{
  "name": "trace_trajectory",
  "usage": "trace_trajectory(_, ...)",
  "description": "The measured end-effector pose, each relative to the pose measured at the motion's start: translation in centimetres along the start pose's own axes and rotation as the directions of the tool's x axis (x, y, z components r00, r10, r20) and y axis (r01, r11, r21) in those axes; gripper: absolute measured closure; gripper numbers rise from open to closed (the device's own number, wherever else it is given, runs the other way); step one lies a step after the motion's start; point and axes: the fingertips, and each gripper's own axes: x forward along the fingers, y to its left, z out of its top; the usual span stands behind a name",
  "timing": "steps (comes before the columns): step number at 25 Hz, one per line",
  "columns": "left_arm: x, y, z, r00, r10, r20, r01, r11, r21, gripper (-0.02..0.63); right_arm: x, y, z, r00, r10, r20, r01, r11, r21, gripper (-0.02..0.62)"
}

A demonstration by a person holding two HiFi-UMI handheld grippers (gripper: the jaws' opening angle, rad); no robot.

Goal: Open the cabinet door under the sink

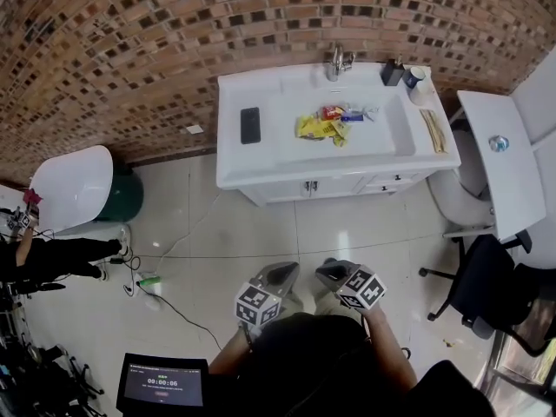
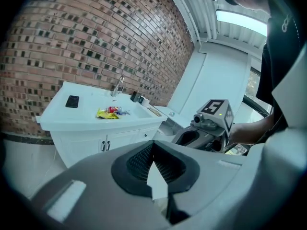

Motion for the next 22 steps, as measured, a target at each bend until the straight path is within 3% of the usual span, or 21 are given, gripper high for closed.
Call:
trace_trajectory(8,9.5,-3.2,1.5,0.999,-0.041,-0.028,0.041,0.999,-0.026,0.591,-5.5,-13.4,0.1,0.997,-0.059,0.053,0.056,0.997,0.057,0.604)
trace_trajectory(16,18.2,-3.3,2.5,0.995,-0.061,0.082,0.070,0.990,-0.119,0.591,-5.0,-19.7,-5.6,0.989,-0.054,-0.135,0.054,0.999,-0.007,0.604)
trace_trajectory(22,22.0,2.3,2.7,0.980,-0.160,0.119,0.159,0.987,0.017,0.591,1.8,-25.3,-4.5,0.992,-0.096,-0.085,0.098,0.995,0.031,0.604)
